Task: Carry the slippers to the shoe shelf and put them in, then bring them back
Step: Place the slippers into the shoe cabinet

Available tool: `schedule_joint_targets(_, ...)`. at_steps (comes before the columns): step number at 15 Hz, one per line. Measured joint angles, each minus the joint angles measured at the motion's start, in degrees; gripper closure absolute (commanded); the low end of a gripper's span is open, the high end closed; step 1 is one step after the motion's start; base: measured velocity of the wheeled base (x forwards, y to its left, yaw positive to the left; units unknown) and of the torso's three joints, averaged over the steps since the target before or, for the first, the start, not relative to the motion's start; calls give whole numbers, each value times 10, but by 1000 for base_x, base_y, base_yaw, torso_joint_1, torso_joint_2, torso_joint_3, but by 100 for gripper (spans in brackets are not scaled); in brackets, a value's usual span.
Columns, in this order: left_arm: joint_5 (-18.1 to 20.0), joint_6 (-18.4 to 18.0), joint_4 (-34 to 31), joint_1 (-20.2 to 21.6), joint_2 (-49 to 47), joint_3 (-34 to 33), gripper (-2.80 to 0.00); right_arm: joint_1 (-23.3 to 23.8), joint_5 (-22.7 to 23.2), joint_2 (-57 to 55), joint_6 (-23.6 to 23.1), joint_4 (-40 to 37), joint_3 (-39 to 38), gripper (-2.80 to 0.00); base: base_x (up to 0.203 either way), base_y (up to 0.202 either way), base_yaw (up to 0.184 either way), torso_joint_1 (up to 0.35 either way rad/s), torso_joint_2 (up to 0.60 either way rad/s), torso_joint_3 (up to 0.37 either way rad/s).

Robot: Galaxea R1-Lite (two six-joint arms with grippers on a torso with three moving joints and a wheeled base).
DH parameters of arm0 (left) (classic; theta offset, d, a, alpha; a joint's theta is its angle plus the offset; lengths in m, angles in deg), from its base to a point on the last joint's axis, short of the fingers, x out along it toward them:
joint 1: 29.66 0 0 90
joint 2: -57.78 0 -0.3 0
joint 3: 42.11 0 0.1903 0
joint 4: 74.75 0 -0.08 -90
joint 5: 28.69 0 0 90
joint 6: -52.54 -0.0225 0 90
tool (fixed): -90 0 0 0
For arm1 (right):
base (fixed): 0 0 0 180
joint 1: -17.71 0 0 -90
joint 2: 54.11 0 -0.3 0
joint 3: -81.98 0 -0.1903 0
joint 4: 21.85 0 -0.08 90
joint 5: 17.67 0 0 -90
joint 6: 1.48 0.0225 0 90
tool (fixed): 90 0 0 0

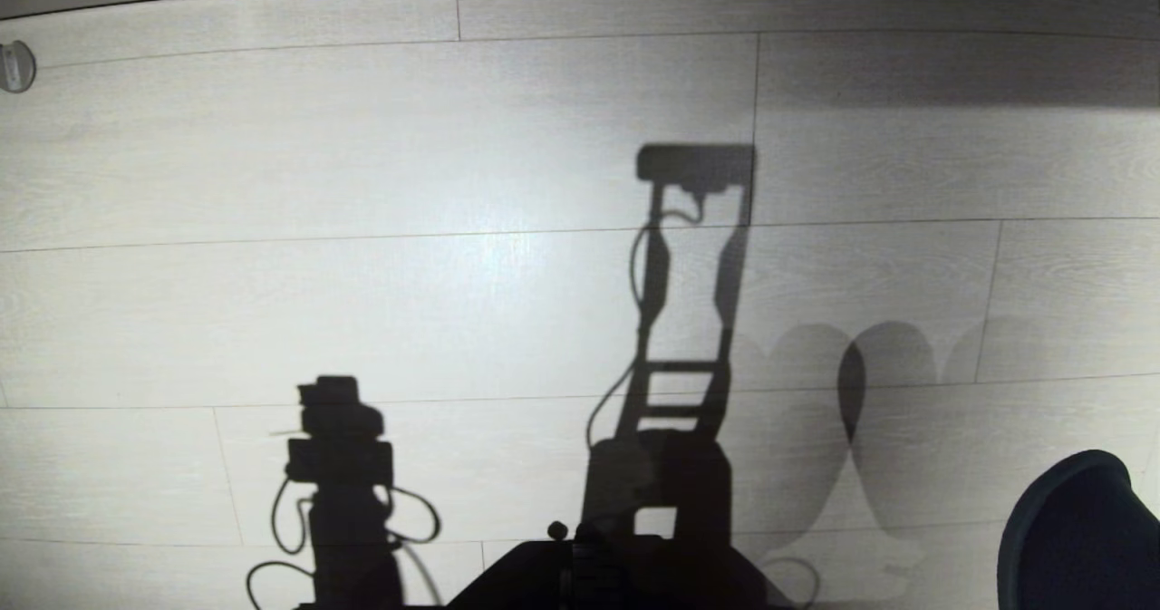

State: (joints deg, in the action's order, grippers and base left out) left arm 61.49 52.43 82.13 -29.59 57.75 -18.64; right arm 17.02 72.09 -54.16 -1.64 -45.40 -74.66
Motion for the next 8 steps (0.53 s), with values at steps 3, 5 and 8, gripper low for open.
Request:
schedule_joint_targets(3, 0, 1, -1, 0, 0, 0, 0, 0, 0, 0, 0, 0, 0, 0, 43, 0, 0, -2, 0, 2)
schedule_joint_targets(5, 0, 1, -1, 0, 0, 0, 0, 0, 0, 0, 0, 0, 0, 0, 197, 0, -2, 1, 3, 2)
schedule_joint_targets(8, 0, 1, -1, 0, 0, 0, 0, 0, 0, 0, 0, 0, 0, 0, 194, 0, -2, 1, 1, -2)
